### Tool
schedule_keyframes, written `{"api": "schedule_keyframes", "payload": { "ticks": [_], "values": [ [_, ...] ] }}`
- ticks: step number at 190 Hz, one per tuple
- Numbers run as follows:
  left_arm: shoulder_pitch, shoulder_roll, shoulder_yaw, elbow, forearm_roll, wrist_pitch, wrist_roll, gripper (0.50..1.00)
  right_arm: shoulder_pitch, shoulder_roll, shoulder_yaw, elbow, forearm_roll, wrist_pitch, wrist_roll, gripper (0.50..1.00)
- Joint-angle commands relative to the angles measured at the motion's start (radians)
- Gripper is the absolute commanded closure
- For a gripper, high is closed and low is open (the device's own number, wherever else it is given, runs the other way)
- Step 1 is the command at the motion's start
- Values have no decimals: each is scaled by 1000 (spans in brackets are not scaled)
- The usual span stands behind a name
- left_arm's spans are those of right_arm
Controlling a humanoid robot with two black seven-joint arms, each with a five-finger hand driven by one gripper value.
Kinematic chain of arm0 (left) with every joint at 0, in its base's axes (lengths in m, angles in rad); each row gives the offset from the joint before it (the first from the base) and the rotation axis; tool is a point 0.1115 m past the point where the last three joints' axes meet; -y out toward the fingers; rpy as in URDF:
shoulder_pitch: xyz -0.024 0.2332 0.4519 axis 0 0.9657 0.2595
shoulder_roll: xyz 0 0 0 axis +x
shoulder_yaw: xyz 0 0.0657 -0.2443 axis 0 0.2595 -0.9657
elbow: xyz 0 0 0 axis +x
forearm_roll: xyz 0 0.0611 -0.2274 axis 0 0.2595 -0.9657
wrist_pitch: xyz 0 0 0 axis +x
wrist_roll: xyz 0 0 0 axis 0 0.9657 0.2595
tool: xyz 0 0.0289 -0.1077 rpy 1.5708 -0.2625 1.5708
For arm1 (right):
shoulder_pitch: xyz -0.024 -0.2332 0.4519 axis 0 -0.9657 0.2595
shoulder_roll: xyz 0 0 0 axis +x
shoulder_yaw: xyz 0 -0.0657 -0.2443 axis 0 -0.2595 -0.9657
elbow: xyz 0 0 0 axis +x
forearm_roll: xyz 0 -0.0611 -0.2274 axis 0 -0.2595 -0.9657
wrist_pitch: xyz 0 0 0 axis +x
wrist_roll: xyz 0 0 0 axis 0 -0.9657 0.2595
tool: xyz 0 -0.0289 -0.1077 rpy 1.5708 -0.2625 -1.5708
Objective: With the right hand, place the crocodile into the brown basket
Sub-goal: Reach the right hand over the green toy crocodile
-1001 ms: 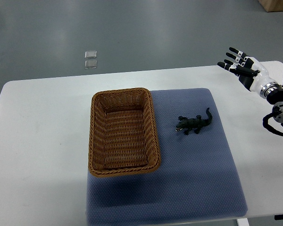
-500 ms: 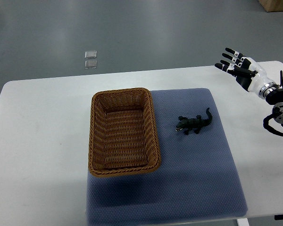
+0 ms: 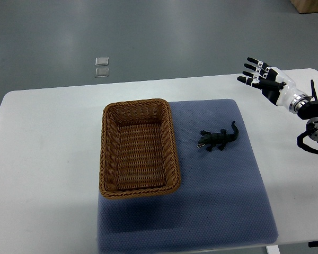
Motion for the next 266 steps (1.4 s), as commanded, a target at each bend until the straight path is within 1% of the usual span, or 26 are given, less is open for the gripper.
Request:
{"api": "schedule_keyframes", "payload": {
  "ticks": [1, 28, 68, 88, 108, 142, 177, 206, 248, 257, 266],
  "values": [
    [0, 0, 0, 0, 0, 0, 1, 500, 0, -2, -4, 4, -9, 17, 2, 572],
    [0, 0, 0, 0, 0, 0, 1, 500, 0, -8, 2, 5, -93, 31, 5, 572],
    [2, 0, 0, 0, 0, 0, 1, 500, 9, -14, 1, 10, -211, 31, 15, 572],
    [0, 0, 0, 0, 0, 0, 1, 500, 18, -19, 2, 13, -312, 45, 34, 572],
    [0, 0, 0, 0, 0, 0, 1, 500, 35, -22, 2, 23, -417, 72, 67, 572],
    [2, 0, 0, 1, 0, 0, -1, 500, 61, -54, -1, 97, -625, 74, 123, 572],
    [0, 0, 0, 1, 0, 2, 1, 500, 89, -85, -4, 200, -955, 74, 210, 574],
    [0, 0, 2, 1, 0, 5, 1, 500, 104, -98, -4, 240, -1174, 68, 284, 574],
    [0, 0, 2, 3, 0, 5, 1, 500, 107, -98, -6, 258, -1415, 59, 286, 574],
    [0, 0, 2, 3, 0, 5, -1, 500, 107, -100, -9, 263, -1457, 49, 286, 574],
    [0, 0, 0, 1, 0, 5, 1, 500, 107, -100, -19, 264, -1497, 23, 286, 574]
  ]
}}
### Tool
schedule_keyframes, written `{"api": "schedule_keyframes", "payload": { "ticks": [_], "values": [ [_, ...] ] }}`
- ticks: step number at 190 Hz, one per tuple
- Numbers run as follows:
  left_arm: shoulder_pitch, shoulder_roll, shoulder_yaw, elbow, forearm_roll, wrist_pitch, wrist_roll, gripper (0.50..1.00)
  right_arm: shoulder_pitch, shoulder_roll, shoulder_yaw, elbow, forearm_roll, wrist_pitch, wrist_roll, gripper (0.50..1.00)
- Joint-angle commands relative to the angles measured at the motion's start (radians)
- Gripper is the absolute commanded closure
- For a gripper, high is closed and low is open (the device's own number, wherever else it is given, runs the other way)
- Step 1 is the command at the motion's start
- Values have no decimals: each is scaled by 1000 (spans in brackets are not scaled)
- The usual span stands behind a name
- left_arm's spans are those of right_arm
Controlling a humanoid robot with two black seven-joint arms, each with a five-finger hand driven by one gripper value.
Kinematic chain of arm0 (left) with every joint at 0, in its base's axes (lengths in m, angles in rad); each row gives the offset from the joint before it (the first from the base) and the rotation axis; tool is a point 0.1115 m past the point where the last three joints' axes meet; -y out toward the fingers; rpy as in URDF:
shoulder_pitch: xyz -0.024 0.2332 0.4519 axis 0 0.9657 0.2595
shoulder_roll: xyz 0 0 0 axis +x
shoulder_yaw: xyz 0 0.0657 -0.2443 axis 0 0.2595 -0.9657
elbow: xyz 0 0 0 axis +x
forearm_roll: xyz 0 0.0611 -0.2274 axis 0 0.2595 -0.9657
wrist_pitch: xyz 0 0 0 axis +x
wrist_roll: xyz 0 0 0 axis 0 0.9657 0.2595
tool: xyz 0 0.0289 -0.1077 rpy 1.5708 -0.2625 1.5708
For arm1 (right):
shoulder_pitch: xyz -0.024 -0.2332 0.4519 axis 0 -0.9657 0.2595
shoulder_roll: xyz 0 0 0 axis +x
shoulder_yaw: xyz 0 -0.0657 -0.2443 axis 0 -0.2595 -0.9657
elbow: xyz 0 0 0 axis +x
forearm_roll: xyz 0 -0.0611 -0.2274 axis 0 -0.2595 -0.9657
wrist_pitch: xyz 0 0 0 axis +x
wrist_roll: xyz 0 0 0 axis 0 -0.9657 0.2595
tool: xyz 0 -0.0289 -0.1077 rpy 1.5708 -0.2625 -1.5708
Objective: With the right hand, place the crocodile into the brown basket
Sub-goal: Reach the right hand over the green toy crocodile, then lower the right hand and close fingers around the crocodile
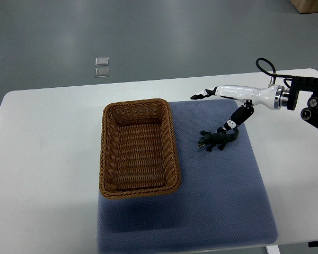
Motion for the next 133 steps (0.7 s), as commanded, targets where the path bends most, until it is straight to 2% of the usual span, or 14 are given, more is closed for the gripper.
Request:
{"api": "schedule_keyframes", "payload": {
  "ticks": [1, 30, 55, 71, 133],
  "values": [
    [0, 0, -1, -1, 0, 0, 0, 500, 0, 0, -13, 5, -90, -33, 0, 574],
    [-2, 0, -1, 0, 0, 0, -2, 500, 53, 0, -144, 7, -137, -122, 0, 574],
    [-2, 0, 0, 0, 0, 0, 0, 500, 129, 1, -356, 5, -136, -276, 0, 574],
    [-2, 0, -1, 0, 0, 1, 0, 500, 151, 7, -430, 4, -136, -330, 0, 574],
    [-2, 0, 0, 0, 0, 1, 0, 500, 151, 3, -456, -4, -137, -361, 0, 574]
  ]
}}
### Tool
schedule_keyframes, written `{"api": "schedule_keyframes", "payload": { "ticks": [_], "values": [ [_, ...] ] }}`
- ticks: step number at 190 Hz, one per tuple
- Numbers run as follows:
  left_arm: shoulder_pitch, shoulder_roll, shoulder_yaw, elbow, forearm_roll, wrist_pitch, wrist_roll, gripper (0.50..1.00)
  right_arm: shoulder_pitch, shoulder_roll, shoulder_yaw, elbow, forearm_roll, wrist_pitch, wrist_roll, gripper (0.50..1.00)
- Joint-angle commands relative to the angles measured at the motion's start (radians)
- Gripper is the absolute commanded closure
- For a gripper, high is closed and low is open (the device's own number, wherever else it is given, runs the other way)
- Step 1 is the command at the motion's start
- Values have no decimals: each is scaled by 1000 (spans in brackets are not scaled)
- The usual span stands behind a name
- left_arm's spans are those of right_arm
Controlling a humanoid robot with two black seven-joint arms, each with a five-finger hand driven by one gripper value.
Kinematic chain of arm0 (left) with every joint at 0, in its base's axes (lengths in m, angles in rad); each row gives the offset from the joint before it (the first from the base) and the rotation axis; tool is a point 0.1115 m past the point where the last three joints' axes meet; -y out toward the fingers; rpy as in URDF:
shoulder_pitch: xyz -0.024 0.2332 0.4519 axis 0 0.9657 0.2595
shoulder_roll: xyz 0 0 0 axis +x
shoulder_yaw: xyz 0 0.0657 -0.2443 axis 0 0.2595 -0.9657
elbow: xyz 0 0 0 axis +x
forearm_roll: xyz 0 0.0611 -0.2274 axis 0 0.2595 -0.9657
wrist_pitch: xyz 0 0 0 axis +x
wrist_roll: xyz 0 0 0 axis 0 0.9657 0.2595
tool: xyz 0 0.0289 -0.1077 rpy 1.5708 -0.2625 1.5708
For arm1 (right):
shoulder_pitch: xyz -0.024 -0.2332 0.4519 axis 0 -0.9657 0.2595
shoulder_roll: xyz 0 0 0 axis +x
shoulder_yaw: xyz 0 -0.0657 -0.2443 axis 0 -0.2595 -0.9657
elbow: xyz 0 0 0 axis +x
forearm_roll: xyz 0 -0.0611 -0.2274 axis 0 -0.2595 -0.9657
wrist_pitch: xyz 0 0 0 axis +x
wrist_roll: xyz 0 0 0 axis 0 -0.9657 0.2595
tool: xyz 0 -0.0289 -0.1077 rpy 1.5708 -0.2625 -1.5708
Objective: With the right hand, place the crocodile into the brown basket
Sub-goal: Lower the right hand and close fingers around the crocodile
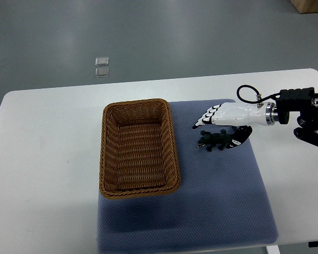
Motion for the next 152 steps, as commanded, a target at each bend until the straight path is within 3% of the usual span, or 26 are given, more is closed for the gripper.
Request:
{"api": "schedule_keyframes", "payload": {
  "ticks": [1, 152],
  "values": [
    [0, 0, 1, 0, 0, 0, 1, 500, -1, -6, -3, -3, -1, -11, 0, 574],
    [0, 0, 1, 0, 0, 0, 1, 500, 31, 23, -106, -46, -11, -53, 0, 576]
  ]
}}
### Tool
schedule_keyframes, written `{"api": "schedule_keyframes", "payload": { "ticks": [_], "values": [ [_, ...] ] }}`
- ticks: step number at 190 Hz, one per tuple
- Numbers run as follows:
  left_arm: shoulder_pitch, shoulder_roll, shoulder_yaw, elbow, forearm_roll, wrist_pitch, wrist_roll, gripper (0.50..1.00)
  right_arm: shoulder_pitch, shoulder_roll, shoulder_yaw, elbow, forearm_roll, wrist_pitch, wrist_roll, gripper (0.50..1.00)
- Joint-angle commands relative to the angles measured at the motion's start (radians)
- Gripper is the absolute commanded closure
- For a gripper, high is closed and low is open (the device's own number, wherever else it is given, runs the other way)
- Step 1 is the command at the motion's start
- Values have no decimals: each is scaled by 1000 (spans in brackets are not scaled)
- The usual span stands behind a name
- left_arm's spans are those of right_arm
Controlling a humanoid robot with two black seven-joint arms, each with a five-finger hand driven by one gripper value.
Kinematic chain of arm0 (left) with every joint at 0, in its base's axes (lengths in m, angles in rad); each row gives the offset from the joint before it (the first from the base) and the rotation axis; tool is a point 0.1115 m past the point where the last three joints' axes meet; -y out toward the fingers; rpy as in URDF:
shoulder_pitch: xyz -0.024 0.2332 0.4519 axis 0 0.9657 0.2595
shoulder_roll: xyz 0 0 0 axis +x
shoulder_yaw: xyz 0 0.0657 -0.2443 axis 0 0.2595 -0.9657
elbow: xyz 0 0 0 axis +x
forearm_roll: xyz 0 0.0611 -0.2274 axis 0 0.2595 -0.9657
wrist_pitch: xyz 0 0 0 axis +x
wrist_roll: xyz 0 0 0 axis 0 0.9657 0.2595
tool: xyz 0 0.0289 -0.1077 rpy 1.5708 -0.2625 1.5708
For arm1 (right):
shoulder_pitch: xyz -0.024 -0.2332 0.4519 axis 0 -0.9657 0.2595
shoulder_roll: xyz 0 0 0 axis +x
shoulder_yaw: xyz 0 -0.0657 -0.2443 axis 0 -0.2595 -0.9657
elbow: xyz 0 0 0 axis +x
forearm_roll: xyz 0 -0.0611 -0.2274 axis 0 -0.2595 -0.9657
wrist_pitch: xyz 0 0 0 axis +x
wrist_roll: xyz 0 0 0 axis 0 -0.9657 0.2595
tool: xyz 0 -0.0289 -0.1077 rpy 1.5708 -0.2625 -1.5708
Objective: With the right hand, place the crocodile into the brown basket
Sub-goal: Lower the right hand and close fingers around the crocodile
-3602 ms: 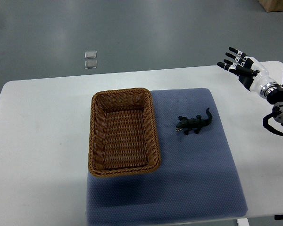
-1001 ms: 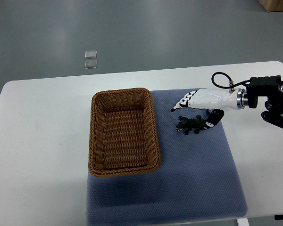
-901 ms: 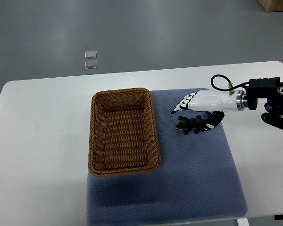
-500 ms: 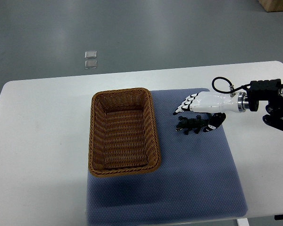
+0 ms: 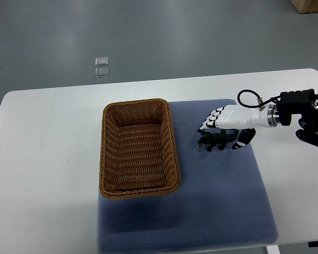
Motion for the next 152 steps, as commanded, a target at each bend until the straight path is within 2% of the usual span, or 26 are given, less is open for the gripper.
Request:
{"api": "schedule_keyframes", "payload": {
  "ticks": [1, 81, 152],
  "values": [
    [0, 0, 1, 0, 0, 0, -1, 500, -3, 3, 0, -1, 0, 0, 0, 576],
    [-8, 0, 1, -2, 0, 0, 1, 500, 0, 31, -37, -1, 0, -18, 0, 579],
    [-9, 0, -1, 11, 0, 0, 1, 500, 6, 49, -43, -42, -15, -20, 0, 613]
  ]
}}
